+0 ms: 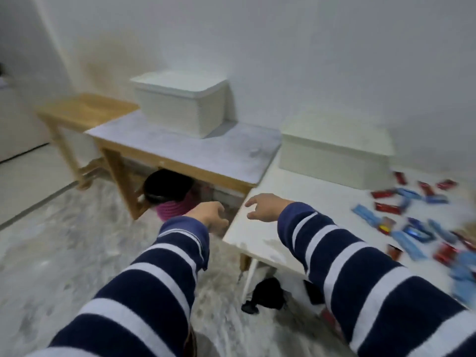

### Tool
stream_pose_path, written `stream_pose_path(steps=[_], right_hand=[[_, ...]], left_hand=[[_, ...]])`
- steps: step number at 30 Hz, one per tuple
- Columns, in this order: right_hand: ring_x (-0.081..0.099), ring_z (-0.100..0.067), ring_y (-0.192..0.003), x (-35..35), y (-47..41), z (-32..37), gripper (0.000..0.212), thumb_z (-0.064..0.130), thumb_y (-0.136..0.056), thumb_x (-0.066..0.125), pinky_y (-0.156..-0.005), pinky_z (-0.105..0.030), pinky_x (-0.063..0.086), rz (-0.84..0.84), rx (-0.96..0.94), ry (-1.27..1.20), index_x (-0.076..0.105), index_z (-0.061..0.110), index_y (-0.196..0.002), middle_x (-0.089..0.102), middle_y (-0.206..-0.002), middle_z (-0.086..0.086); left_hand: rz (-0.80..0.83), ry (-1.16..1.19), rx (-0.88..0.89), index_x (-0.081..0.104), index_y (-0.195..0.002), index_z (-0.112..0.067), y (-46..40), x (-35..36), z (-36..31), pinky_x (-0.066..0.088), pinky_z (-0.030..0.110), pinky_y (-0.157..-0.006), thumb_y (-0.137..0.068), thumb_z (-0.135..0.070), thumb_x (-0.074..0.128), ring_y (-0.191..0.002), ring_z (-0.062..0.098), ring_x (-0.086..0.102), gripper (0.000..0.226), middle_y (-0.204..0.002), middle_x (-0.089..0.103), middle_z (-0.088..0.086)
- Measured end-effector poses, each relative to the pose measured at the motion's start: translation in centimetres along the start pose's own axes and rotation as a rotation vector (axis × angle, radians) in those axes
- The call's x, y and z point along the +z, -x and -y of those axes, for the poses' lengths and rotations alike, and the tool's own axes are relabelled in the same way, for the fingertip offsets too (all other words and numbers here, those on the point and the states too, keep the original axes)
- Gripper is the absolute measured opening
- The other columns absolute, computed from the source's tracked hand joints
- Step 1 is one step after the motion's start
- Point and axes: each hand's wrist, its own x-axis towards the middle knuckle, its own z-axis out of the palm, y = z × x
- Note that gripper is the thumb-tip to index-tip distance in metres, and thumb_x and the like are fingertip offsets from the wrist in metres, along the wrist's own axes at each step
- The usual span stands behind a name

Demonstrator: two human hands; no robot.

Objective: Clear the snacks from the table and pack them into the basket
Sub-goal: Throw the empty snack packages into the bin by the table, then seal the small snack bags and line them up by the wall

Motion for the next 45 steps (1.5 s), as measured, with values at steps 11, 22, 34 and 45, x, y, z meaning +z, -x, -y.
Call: stream_pose_path(steps=[11, 22, 34, 45], right_hand=[[0.040, -0.024, -0.135, -2.7, 18.0, -22.4, 0.048, 0.028, -0.096, 0.048, -0.107, -0.031, 0.032, -0.195, 0.472, -0.138, 0.043, 0.015, -0.142, 0.040, -0.150, -0.004], [0.044, -0.025, -0.130, -1.7, 31.6, -41.8, 0.045, 0.025, -0.096, 0.050, -0.104, -0.029, 0.035, -0.224, 0.654, -0.203, 0.047, 0.013, -0.139, 0.046, -0.145, -0.006], [0.047, -0.020, -0.126, 0.8, 33.1, -56.6, 0.040, 0.024, -0.094, 0.052, -0.101, -0.025, 0.035, -0.294, 0.735, -0.465, 0.051, 0.020, -0.134, 0.047, -0.141, -0.003], [0.048, -0.023, -0.127, -1.9, 24.1, -67.7, 0.042, 0.018, -0.095, 0.050, -0.103, -0.030, 0.039, -0.288, 0.675, -0.528, 0.050, 0.020, -0.136, 0.048, -0.143, -0.004]], left_hand=[[0.090, -0.131, 0.439, 0.048, -0.133, -0.022, -0.6, 6.8, -27.2, 0.040, 0.034, -0.103, -0.090, -0.036, 0.057, -0.120, 0.021, 0.051, 0.046, -0.135, 0.053, 0.002], [0.211, -0.130, 0.656, 0.049, -0.133, -0.020, 1.9, 18.8, -50.5, 0.041, 0.030, -0.097, -0.091, -0.035, 0.056, -0.121, 0.024, 0.052, 0.045, -0.135, 0.053, 0.004], [0.310, -0.125, 0.553, 0.047, -0.135, -0.018, -4.0, 26.4, -61.6, 0.040, 0.036, -0.105, -0.091, -0.034, 0.056, -0.124, 0.026, 0.049, 0.048, -0.137, 0.051, 0.006], [0.259, 0.224, 0.320, 0.024, -0.145, -0.009, -14.4, 31.6, -68.3, 0.042, 0.036, -0.095, -0.089, -0.042, 0.060, -0.123, 0.031, 0.049, 0.074, -0.140, 0.047, 0.015]])
